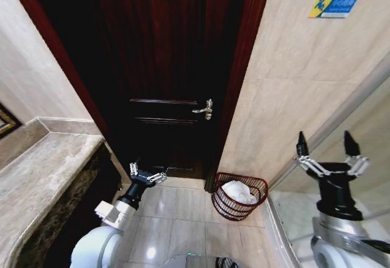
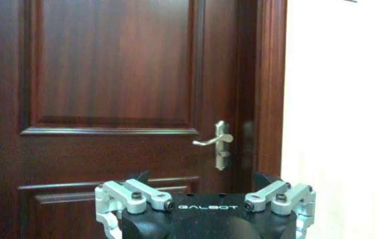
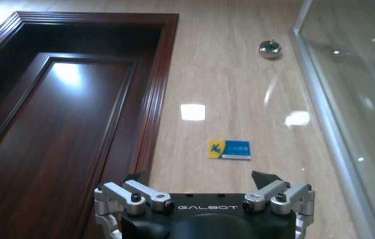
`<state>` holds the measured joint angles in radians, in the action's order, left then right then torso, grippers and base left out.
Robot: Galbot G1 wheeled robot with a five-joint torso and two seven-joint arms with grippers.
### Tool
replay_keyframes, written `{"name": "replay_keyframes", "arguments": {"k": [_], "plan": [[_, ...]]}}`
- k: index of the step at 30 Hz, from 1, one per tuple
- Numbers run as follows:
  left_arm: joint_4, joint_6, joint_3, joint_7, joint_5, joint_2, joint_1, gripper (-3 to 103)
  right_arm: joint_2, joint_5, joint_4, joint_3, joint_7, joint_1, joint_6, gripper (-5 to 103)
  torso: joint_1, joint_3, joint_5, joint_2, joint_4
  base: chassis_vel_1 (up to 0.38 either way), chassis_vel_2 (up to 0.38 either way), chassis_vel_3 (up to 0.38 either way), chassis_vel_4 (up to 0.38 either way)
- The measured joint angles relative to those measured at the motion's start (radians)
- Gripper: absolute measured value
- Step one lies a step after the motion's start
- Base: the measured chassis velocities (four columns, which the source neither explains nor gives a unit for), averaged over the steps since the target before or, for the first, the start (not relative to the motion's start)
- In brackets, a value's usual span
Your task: Discard the used towel into the hamper.
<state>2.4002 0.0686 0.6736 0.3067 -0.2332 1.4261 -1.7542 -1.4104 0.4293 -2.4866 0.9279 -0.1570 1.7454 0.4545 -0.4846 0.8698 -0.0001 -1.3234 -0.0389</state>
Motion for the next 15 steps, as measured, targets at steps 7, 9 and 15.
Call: {"name": "replay_keyframes", "arguments": {"k": [7,9,15], "plan": [[0.0,0.0,0.0,0.0,0.0,0.0,0.0,100,-0.018,-0.026,-0.014,-0.028,-0.003,-0.012,-0.017,100,0.0,0.0,0.0001,0.0,0.0001,-0.072,-0.077,-0.074,-0.076],[0.0,0.0,0.0,0.0,0.0,0.0,0.0,100,-0.018,-0.027,-0.016,-0.026,-0.002,-0.015,-0.02,100,0.0,0.0,0.0001,0.0,-0.0001,-0.092,-0.094,-0.097,-0.099],[0.0,0.0,0.0,0.0,0.0,0.0,0.0,100,-0.018,-0.029,-0.017,-0.016,0.014,-0.017,-0.034,100,0.0,0.0,0.0001,0.0,0.0,-0.103,-0.107,-0.115,-0.114]]}}
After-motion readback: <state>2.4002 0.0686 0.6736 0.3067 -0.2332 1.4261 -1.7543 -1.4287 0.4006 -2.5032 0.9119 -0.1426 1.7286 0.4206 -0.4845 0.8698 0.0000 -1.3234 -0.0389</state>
